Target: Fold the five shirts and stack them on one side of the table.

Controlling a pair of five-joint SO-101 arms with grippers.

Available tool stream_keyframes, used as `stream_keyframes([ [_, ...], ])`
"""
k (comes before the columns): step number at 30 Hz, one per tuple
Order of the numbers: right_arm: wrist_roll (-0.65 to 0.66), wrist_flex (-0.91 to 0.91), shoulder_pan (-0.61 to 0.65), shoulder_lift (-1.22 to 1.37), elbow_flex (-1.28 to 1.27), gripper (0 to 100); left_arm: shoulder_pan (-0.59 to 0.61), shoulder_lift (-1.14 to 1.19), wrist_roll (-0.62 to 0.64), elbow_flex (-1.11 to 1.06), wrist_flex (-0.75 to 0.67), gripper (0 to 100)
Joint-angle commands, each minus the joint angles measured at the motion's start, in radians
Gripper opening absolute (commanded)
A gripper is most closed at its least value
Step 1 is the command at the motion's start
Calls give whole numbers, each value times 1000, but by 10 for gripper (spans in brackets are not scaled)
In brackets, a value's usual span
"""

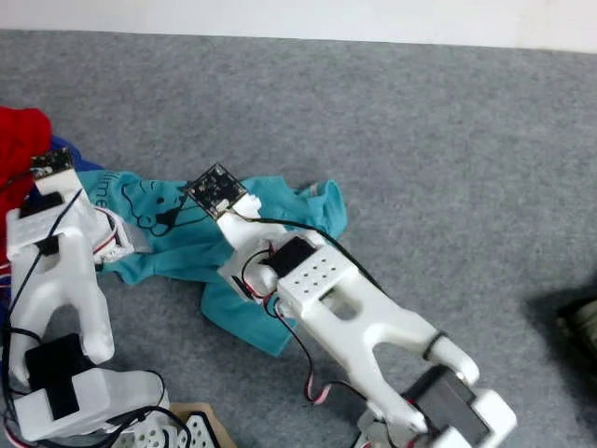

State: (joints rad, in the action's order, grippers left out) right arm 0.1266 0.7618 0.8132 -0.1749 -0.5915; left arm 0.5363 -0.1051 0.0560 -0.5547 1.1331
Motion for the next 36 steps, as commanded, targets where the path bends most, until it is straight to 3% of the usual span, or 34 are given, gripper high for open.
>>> stream_keyframes([
  [1,-14,-38,-15,97,42,22,56,-16,5,125,66,305],
  [9,-14,-85,-16,154,67,22,51,-8,8,128,68,305],
  [24,-8,-156,-94,186,191,22,-68,-15,9,-97,-164,305],
  [36,-6,-153,-136,421,455,22,-74,-15,9,-136,-193,305],
])
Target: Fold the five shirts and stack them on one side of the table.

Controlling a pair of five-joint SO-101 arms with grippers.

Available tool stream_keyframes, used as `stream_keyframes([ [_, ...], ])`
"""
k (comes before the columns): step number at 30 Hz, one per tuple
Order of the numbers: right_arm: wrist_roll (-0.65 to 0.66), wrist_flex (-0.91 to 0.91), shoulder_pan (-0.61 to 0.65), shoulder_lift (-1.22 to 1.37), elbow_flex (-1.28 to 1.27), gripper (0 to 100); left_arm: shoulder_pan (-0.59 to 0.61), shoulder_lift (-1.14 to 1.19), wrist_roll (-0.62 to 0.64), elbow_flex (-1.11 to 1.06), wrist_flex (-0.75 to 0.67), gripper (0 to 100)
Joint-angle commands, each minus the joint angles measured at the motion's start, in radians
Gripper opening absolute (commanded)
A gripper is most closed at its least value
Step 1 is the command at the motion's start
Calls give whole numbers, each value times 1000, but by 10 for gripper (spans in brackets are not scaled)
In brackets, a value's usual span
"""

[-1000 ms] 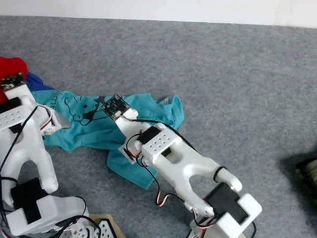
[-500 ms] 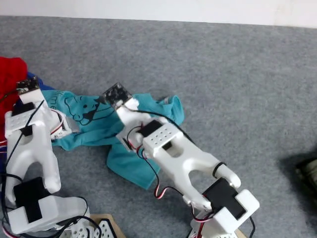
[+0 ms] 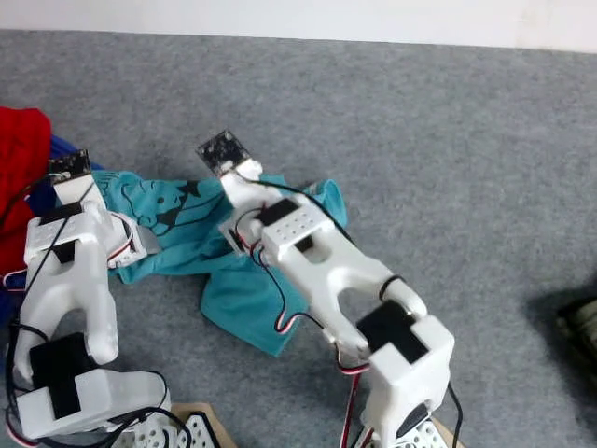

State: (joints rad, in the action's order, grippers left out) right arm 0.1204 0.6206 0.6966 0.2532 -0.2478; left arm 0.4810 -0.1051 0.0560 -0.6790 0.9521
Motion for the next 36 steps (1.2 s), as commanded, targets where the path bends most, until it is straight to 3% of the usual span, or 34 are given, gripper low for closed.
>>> stream_keyframes([
  [1,0,-12,-19,-8,127,22,-19,-15,9,-15,-14,305],
  [14,54,-24,-19,-25,122,21,-19,-15,9,-31,-49,305],
  [19,49,196,22,-314,-42,7,-19,-15,9,-31,-49,305],
  [25,48,114,70,-662,-444,7,-38,-16,51,8,-41,305],
  [29,17,93,15,-705,-530,14,-38,-39,112,91,2,305],
  [33,-14,77,-79,-648,-510,91,-82,-145,114,110,55,305],
  [36,-11,22,-122,-584,-492,94,-105,-262,114,107,91,305],
])
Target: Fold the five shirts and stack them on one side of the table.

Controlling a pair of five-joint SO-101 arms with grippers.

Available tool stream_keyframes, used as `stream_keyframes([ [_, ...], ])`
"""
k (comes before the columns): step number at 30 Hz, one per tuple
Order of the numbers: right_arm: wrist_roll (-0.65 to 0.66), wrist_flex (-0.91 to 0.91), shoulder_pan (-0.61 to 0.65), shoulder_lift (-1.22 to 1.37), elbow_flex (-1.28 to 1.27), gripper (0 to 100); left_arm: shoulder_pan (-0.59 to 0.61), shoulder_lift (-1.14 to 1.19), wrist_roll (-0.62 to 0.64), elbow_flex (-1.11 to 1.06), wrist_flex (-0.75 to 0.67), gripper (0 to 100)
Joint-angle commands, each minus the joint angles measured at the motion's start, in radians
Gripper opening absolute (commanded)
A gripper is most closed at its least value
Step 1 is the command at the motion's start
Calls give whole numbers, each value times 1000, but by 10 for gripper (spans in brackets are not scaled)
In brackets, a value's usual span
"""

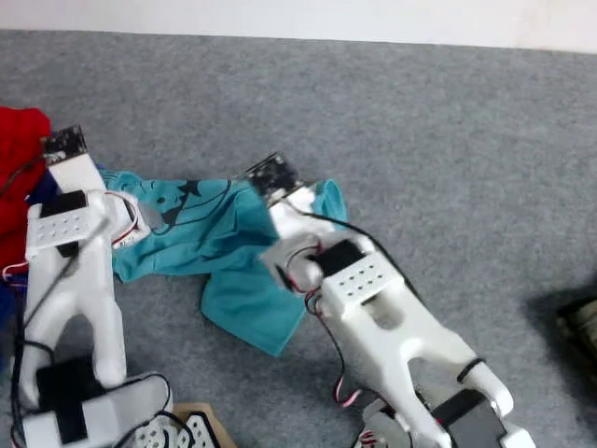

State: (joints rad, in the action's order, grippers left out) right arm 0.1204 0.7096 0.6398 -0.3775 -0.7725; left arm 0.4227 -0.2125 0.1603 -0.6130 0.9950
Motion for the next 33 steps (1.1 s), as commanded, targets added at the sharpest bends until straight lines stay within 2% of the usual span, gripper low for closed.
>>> stream_keyframes([
  [1,-9,-90,-79,70,42,94,-51,-191,8,39,60,305],
  [4,-9,-116,-116,127,74,98,-67,-263,8,38,97,305],
  [7,-8,-116,-153,170,113,98,-107,-239,5,-2,97,305],
  [10,-8,-114,-188,180,140,104,-125,-125,3,-25,31,305],
  [13,-8,-111,-211,179,147,159,-122,-8,3,-24,-40,305],
  [20,-8,-31,-226,188,196,188,-122,94,2,-33,-71,305],
  [28,-8,-51,-193,191,165,187,-105,101,0,-50,-75,305],
  [33,-8,-124,-186,193,125,187,-105,102,0,-51,-75,305],
])
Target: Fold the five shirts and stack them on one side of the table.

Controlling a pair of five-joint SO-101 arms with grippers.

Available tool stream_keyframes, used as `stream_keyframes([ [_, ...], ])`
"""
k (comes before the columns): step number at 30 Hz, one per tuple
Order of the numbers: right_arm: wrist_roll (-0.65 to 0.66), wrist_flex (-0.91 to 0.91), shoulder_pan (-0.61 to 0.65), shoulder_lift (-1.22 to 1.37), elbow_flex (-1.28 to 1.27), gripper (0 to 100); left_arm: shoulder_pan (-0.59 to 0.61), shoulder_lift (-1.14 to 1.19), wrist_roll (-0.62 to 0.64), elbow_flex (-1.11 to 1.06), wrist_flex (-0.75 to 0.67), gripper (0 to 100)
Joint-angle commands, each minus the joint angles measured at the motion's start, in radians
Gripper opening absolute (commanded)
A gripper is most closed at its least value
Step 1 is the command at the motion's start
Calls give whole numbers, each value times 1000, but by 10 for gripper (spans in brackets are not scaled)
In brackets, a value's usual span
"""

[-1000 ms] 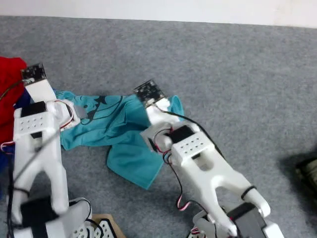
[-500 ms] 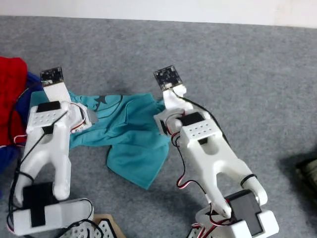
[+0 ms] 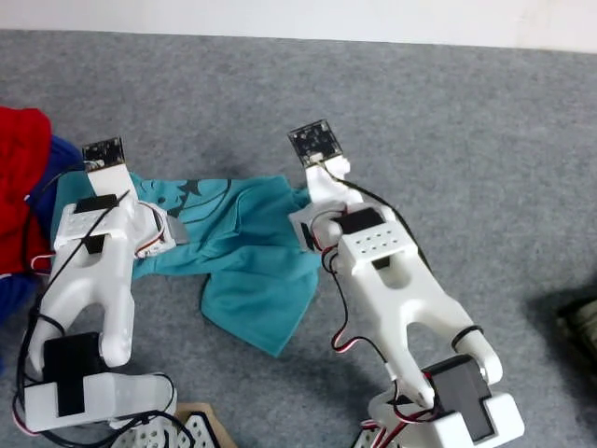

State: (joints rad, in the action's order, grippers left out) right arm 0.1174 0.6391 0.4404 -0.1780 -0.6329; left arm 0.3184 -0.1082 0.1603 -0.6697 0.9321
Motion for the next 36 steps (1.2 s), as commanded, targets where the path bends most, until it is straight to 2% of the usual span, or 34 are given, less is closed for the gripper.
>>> stream_keyframes([
  [1,-5,-61,13,-7,-22,185,-1,-2,0,5,-12,305],
  [7,-5,-62,16,-8,-31,33,-1,-1,0,4,-25,305],
  [18,-5,-56,-33,-19,-71,6,13,1,0,2,-41,305],
  [29,-11,73,-151,-24,-64,6,15,1,0,1,-57,305],
  [36,-11,91,-128,-228,-189,6,15,1,0,1,-63,305],
])
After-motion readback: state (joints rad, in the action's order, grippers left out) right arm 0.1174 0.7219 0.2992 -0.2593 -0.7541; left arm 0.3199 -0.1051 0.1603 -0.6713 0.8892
